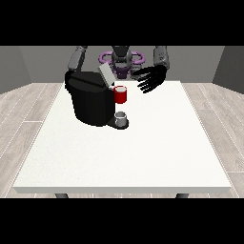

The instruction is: Insert the coffee pod into the coffee machine and close the lid

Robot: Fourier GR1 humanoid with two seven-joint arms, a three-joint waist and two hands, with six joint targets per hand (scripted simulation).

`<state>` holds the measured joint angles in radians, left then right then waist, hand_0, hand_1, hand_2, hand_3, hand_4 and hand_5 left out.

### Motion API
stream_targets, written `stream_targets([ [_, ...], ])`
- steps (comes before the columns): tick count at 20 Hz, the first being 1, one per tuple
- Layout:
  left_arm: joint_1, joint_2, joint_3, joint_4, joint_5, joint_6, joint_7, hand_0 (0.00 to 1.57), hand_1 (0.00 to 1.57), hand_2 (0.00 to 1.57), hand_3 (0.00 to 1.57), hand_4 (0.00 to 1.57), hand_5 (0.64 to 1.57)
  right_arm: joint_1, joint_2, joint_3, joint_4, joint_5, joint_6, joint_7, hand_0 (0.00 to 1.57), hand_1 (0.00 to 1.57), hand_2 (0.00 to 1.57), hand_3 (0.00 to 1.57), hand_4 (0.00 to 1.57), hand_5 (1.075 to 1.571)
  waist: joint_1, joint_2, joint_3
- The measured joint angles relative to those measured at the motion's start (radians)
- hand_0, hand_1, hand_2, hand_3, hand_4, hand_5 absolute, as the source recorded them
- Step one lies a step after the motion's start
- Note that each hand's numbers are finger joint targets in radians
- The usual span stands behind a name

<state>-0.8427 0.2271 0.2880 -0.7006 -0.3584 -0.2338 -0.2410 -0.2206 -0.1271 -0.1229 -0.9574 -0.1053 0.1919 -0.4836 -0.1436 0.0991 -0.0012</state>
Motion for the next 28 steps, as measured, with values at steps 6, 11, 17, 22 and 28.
stream_targets([
  [6,0.224,-0.095,0.026,0.019,0.077,-0.046,-0.109,0.00,0.00,0.00,0.00,0.35,1.571,0.110,0.043,0.085,-0.081,0.059,-0.029,0.040,0.00,0.00,0.00,0.00,0.01,1.571,0.056,-0.205,-0.0007],
  [11,0.413,-0.095,0.040,0.047,0.106,-0.099,-0.155,0.00,0.00,0.00,0.00,0.28,1.571,0.175,0.091,0.174,-0.217,0.106,-0.065,0.123,0.00,0.00,0.00,0.00,0.27,1.571,0.056,-0.371,-0.0008],
  [17,0.546,-0.104,0.046,0.041,0.132,-0.123,-0.169,0.00,0.00,0.00,0.00,0.35,1.571,0.191,0.117,0.280,-0.404,0.136,-0.137,0.221,0.00,0.00,0.00,0.00,0.20,1.571,0.067,-0.462,0.0002],
  [22,0.626,-0.110,0.021,-0.024,0.147,-0.154,-0.192,0.00,0.00,0.00,0.00,0.30,1.571,0.186,0.116,0.308,-0.548,0.188,-0.193,0.319,0.00,0.00,0.00,0.00,0.47,1.571,0.104,-0.449,0.0006],
  [28,0.629,-0.142,-0.020,-0.153,0.181,-0.169,-0.203,0.00,0.00,0.00,0.00,0.12,1.571,0.126,0.124,0.318,-0.579,0.229,-0.275,0.339,0.00,0.00,0.00,0.00,0.29,1.571,0.172,-0.314,0.0011],
])
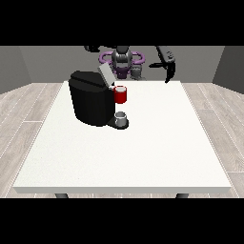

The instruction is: Insert the coffee pod into the coffee machine and close the lid

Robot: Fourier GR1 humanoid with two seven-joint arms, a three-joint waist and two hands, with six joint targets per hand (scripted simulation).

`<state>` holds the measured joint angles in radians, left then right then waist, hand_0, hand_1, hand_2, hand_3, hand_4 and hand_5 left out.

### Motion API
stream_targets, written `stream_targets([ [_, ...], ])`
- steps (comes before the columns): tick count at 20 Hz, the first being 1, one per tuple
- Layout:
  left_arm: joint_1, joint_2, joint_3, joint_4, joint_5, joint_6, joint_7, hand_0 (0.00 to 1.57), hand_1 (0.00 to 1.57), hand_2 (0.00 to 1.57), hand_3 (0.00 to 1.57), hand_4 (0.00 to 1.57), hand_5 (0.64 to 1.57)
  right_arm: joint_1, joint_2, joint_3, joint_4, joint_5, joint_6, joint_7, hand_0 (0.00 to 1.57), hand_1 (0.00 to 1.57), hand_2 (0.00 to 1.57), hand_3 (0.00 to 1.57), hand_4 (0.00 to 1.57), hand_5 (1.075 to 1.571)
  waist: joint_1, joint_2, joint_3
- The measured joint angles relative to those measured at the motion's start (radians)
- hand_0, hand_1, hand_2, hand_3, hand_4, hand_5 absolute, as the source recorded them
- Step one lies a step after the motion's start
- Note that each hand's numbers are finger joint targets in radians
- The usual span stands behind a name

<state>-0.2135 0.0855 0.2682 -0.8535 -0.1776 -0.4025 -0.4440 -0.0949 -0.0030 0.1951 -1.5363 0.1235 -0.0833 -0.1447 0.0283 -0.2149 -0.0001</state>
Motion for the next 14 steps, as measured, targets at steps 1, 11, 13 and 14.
stream_targets([
  [1,-0.004,0.005,-0.001,-0.012,0.006,-0.003,-0.009,0.00,0.00,0.00,0.00,0.21,1.571,-0.030,0.001,-0.002,-0.004,0.005,-0.011,0.008,0.00,0.00,0.00,0.00,0.27,1.571,0.004,0.027,0.0002],
  [11,0.040,-0.006,-0.058,-0.180,0.063,-0.040,0.000,0.00,0.00,0.00,0.00,0.19,1.571,-0.218,-0.001,-0.069,0.103,0.076,-0.105,0.031,0.00,0.00,0.00,0.00,0.35,1.571,0.071,0.157,0.0001],
  [13,0.052,-0.002,-0.068,-0.206,0.065,-0.038,-0.011,0.00,0.00,0.00,0.00,0.23,1.571,-0.254,-0.010,-0.094,0.127,0.070,-0.105,0.038,0.00,0.00,0.00,0.00,0.35,1.571,0.075,0.175,0.0001],
  [14,0.060,-0.007,-0.076,-0.227,0.067,-0.037,-0.012,0.00,0.00,0.00,0.00,0.32,1.571,-0.270,-0.013,-0.111,0.147,0.065,-0.105,0.034,0.00,0.00,0.00,0.00,0.39,1.571,0.082,0.182,0.0001],
])
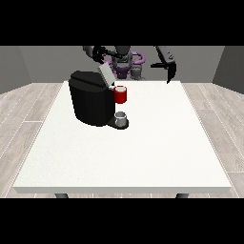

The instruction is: Insert the coffee pod into the coffee machine and close the lid

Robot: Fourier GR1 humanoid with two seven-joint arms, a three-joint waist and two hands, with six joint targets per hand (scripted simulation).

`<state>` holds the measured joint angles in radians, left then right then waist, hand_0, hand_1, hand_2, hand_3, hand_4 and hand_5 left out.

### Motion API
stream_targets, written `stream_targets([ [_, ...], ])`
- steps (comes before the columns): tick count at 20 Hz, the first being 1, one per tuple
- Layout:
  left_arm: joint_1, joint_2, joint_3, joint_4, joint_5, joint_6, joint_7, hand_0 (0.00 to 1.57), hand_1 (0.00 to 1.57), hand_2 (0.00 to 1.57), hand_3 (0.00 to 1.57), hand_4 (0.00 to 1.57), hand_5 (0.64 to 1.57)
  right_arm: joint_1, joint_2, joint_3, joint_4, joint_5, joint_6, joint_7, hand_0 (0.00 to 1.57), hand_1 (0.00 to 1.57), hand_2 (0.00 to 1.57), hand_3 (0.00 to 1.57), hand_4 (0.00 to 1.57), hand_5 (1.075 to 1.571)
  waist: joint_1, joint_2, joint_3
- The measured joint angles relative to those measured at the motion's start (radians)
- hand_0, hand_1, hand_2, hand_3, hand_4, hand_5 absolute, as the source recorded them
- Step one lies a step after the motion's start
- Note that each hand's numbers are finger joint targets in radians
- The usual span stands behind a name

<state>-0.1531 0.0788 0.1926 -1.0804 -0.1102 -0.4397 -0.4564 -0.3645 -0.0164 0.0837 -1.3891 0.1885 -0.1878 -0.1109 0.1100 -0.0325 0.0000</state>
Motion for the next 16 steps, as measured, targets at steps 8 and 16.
stream_targets([
  [8,0.074,0.008,-0.034,-0.124,0.016,-0.010,0.020,0.00,0.00,0.00,0.00,0.34,1.571,-0.087,-0.047,-0.113,0.139,-0.033,0.005,-0.044,0.00,0.00,0.00,0.00,0.42,1.571,0.028,0.042,0.0001],
  [16,0.052,0.030,-0.017,-0.145,0.056,-0.008,0.022,0.00,0.00,0.00,0.00,0.37,1.571,-0.185,-0.061,-0.165,0.234,-0.054,0.000,-0.096,0.00,0.00,0.00,0.00,0.43,1.571,0.029,0.096,-0.0048],
])
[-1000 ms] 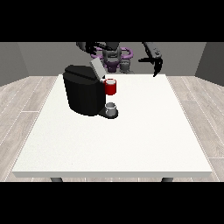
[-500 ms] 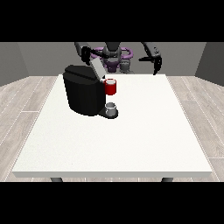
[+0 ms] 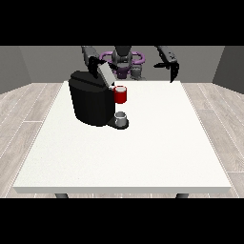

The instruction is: Insert the coffee pod into the coffee machine and close the lid

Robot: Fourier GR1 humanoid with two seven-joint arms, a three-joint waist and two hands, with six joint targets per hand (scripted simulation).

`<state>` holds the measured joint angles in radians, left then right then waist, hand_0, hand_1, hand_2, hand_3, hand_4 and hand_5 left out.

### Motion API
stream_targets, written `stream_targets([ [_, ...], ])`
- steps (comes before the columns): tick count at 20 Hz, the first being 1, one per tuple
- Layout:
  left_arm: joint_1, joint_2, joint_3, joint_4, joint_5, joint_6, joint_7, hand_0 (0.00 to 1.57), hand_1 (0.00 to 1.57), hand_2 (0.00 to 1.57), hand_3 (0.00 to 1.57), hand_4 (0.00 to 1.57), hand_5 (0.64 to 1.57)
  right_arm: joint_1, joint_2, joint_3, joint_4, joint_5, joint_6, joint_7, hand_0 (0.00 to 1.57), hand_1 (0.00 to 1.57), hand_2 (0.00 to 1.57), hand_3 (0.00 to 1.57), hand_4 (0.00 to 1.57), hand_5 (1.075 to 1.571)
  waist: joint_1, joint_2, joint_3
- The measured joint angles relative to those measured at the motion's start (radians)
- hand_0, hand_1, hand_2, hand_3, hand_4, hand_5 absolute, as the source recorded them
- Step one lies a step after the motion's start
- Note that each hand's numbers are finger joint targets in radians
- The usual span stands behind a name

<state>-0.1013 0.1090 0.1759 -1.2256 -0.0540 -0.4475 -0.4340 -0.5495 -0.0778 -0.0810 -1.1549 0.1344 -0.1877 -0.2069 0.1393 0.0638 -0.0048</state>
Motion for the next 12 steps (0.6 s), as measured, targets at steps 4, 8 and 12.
stream_targets([
  [4,0.002,0.006,-0.004,0.011,-0.005,0.012,-0.015,0.00,0.00,0.00,0.00,0.36,1.571,-0.035,-0.004,-0.006,0.033,-0.002,-0.001,-0.003,0.00,0.00,0.00,0.00,0.27,1.571,-0.005,0.006,-0.0006],
  [8,-0.013,0.009,-0.012,-0.005,0.005,0.005,0.006,0.00,0.00,0.00,0.00,0.40,1.571,-0.061,-0.013,-0.017,0.053,-0.009,0.003,-0.014,0.00,0.00,0.00,0.00,0.38,1.571,0.006,0.016,-0.0028],
  [12,-0.020,0.016,-0.007,0.029,0.005,0.008,-0.014,0.00,0.00,0.00,0.00,0.37,1.571,-0.096,-0.002,-0.005,0.070,0.003,-0.007,-0.005,0.00,0.00,0.00,0.00,0.39,1.571,0.004,0.030,-0.0010],
])
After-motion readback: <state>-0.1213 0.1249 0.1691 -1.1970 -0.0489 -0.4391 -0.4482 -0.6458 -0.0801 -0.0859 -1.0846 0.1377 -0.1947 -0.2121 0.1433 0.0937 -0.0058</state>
